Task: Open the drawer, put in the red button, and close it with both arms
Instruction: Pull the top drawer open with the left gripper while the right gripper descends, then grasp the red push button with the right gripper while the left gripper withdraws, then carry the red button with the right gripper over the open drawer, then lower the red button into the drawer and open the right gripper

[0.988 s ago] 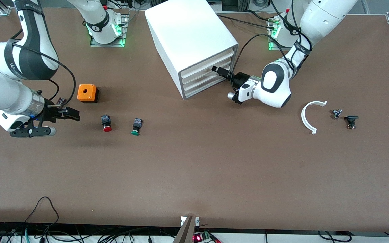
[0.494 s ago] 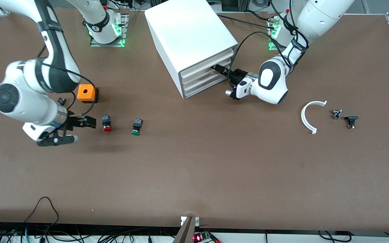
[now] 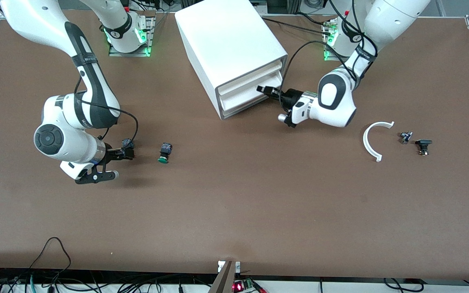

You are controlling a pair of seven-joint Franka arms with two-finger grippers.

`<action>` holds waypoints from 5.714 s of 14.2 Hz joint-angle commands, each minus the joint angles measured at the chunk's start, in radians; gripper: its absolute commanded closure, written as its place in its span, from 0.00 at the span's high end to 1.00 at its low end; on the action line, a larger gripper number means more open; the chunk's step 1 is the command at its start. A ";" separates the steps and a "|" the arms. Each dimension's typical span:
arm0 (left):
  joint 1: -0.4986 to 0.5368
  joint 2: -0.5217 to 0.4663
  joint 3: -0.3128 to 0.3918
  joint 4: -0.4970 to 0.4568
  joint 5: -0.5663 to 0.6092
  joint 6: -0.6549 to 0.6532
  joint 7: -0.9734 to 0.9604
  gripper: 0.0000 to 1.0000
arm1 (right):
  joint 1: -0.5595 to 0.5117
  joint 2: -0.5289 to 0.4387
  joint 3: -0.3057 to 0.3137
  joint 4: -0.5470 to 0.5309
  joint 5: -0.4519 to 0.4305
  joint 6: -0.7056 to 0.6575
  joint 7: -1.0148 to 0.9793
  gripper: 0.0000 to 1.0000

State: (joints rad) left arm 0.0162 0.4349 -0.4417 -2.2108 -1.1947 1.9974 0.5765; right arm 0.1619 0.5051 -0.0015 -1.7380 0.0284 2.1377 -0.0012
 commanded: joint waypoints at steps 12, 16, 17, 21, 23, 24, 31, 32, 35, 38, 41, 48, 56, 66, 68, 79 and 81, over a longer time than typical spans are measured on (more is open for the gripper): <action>0.027 -0.014 0.158 0.146 -0.011 0.121 0.014 1.00 | -0.002 -0.040 -0.003 -0.359 -0.005 0.400 -0.276 1.00; 0.042 -0.080 0.158 0.155 0.012 0.168 0.019 1.00 | -0.007 -0.049 -0.002 -0.393 -0.005 0.396 -0.275 0.85; 0.056 -0.115 0.158 0.155 0.030 0.208 0.017 1.00 | -0.007 -0.048 -0.003 -0.394 -0.004 0.393 -0.267 0.73; 0.116 -0.163 0.156 0.155 0.033 0.270 0.022 1.00 | -0.008 -0.040 -0.002 -0.400 -0.004 0.392 -0.258 0.45; 0.119 -0.191 0.156 0.155 0.053 0.277 0.019 1.00 | -0.007 -0.040 0.000 -0.397 -0.004 0.392 -0.232 0.38; 0.120 -0.202 0.158 0.155 0.091 0.277 0.017 1.00 | -0.007 -0.042 0.011 -0.393 -0.004 0.392 -0.221 0.32; 0.177 -0.306 0.234 0.291 0.616 0.138 0.006 1.00 | -0.007 -0.079 0.047 -0.157 -0.005 0.107 -0.220 0.26; 0.177 -0.315 0.248 0.324 0.682 0.101 0.006 1.00 | -0.007 -0.085 0.049 -0.118 -0.011 0.073 -0.239 0.26; 0.177 -0.349 0.282 0.429 0.901 -0.039 0.000 1.00 | -0.007 -0.094 0.083 -0.006 -0.027 0.031 -0.348 0.26; 0.174 -0.354 0.284 0.540 1.085 -0.175 -0.152 1.00 | -0.007 -0.092 0.155 0.070 -0.025 0.033 -0.462 0.26; 0.166 -0.372 0.284 0.589 1.144 -0.310 -0.321 1.00 | -0.005 -0.085 0.262 0.144 -0.025 0.009 -0.526 0.26; 0.116 -0.410 0.267 0.625 1.262 -0.463 -0.720 1.00 | 0.080 -0.065 0.428 0.284 -0.044 -0.047 -0.686 0.24; 0.113 -0.423 0.276 0.648 1.238 -0.465 -0.721 1.00 | 0.284 0.035 0.414 0.388 -0.093 -0.024 -0.829 0.25; 0.120 -0.426 0.281 0.646 1.225 -0.462 -0.724 1.00 | 0.514 0.136 0.267 0.434 -0.120 -0.038 -0.945 0.25; 0.122 -0.426 0.281 0.646 1.224 -0.462 -0.725 1.00 | 0.573 0.156 0.218 0.436 -0.119 -0.045 -0.944 0.25; 0.126 -0.440 0.328 0.638 1.164 -0.466 -0.730 1.00 | 0.640 0.217 0.183 0.431 -0.110 -0.045 -0.826 1.00; 0.126 -0.440 0.328 0.637 1.166 -0.466 -0.731 1.00 | 0.639 0.201 0.183 0.437 -0.111 -0.045 -0.774 1.00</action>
State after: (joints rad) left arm 0.1415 0.0082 -0.1141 -1.5762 -0.0168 1.5499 -0.1505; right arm 0.7884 0.7052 0.1933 -1.3356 -0.0838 2.1103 -0.8306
